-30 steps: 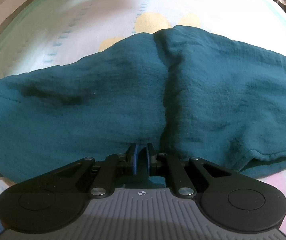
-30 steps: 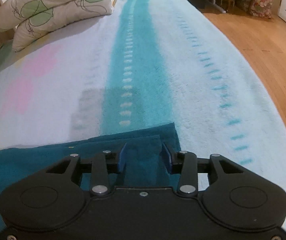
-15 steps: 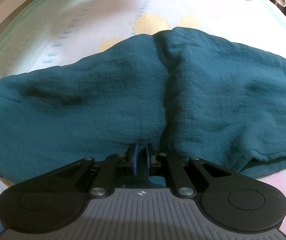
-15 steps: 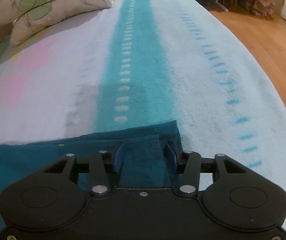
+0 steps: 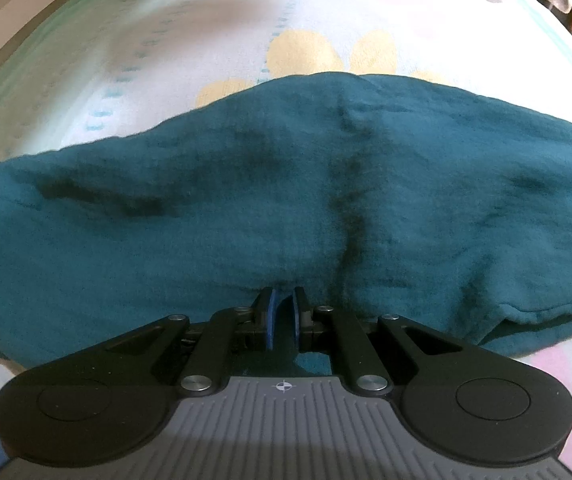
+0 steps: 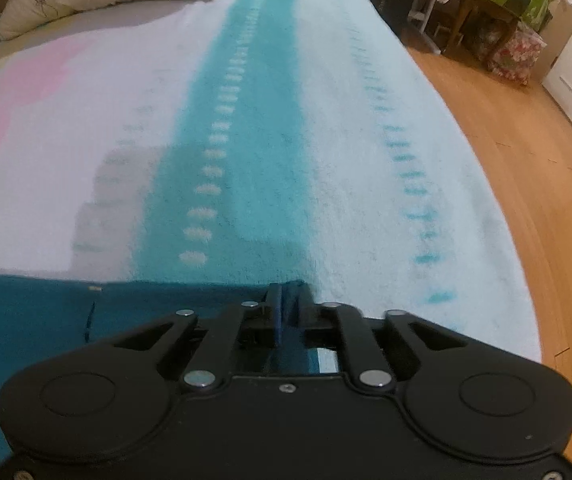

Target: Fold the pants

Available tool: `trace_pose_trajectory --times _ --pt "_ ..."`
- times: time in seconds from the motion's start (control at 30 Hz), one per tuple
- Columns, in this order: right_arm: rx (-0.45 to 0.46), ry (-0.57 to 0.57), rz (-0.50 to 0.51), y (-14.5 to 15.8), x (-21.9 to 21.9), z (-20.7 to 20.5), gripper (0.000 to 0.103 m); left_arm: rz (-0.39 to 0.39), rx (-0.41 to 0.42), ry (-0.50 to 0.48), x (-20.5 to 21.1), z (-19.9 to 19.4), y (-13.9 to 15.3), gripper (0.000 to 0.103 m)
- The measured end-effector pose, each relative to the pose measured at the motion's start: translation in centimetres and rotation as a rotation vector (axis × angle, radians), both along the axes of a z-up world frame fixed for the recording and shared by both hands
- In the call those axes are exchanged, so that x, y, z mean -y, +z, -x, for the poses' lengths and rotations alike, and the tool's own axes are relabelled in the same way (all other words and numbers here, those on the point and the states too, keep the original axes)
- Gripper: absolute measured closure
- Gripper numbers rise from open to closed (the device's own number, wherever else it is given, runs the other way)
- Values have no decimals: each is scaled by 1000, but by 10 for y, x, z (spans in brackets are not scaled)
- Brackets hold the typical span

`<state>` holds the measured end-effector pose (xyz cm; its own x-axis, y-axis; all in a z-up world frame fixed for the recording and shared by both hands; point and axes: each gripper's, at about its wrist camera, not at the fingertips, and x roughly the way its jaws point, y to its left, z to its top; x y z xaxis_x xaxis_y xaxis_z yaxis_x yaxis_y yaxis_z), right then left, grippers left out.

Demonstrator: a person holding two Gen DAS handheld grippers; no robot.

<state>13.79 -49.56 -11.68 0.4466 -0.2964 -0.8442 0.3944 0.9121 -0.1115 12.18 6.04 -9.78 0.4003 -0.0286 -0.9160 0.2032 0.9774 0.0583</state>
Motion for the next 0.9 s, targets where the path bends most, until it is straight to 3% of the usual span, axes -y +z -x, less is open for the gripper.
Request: trace_pose_trajectory --times 0.13,0.27,0.47,0.57,0.73,0.9 --pt "56 69 -80 34 -17 25 63 3 13 -1 2 2 9 93" --pt "33 102 -310 43 -34 61 60 40 28 -2 6 7 20 93" --pt "-13 -51 -386 26 -37 124 52 59 21 -9 8 15 19 93" --pt "19 -73 -417 29 -49 145 51 84 -4 9 8 18 16 93" --pt "84 47 -403 52 -106 144 51 81 2 -41 22 28 15 93" --pt "69 257 -433 58 -183 117 51 106 -48 -17 24 26 0 93"
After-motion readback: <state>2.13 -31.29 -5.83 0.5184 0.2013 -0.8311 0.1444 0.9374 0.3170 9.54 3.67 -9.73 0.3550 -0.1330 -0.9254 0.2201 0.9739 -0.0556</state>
